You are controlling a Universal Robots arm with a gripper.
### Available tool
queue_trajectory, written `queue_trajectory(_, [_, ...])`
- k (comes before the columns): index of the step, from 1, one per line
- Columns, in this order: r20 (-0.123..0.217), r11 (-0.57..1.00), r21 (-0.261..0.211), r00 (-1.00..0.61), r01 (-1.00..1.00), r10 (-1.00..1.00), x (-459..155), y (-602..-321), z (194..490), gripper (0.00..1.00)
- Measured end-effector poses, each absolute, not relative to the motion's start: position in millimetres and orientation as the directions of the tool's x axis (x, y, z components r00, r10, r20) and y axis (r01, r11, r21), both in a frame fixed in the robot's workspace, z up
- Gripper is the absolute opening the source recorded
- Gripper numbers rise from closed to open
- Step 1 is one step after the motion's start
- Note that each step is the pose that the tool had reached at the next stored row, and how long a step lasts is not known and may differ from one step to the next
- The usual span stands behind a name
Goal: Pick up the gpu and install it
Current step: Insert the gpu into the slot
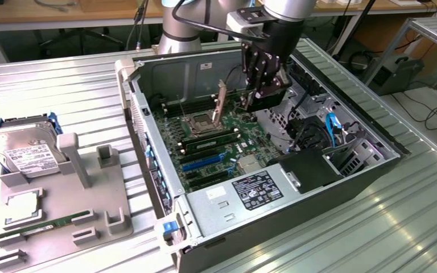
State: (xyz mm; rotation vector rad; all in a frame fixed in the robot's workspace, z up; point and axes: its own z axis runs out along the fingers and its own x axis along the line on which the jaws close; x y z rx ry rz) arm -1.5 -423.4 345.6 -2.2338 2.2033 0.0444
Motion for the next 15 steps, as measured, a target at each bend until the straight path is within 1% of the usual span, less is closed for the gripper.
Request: queue_trajectory(15, [-0.023, -0.014, 0.017, 0.014, -1.0, -1.0, -5.3, -423.4, 345.4, 0.27])
